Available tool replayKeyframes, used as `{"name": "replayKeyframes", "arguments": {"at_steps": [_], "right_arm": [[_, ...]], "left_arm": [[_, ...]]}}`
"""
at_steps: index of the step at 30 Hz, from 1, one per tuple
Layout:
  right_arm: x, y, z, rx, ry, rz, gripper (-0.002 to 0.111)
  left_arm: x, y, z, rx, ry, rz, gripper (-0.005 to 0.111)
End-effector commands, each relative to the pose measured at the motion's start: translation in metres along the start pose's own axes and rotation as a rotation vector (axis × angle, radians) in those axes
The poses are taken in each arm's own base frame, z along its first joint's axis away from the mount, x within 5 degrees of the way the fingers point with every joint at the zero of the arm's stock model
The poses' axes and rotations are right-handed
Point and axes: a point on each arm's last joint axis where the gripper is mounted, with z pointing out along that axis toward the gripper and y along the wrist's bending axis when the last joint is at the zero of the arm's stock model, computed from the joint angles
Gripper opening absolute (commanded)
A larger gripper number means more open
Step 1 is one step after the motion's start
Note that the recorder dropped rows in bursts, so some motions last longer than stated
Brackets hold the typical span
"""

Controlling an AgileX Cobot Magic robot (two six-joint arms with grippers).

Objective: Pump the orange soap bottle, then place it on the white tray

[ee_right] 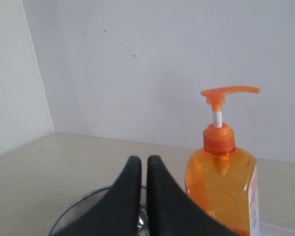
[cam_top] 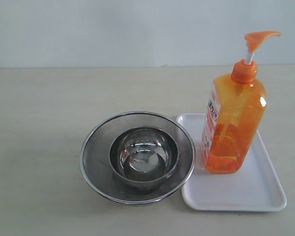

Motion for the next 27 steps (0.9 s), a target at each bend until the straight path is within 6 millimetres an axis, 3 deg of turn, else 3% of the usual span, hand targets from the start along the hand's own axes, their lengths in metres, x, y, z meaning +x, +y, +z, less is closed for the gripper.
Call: {"name": "replayKeyframes", "arguments": {"at_steps": [1,9,27], "right_arm": [[0.006,0.000,-0.003,-0.004,-0.008,0.008,0.001],[0.002,-0.012,-0.004,0.133,-0.064,0.032,0.001],[0.003,-0.016,-0.004,0.167,-0.075,0.086,0.001]], "left_arm": [[0.001,0.000,0.000,-0.006,-0.003,-0.002,0.005],[0.001,0.000,0.000,-0.006,0.001,0.000,0.005],[0.001,0.000,0.000,-0.006,0.001,0.000,0.005]]}}
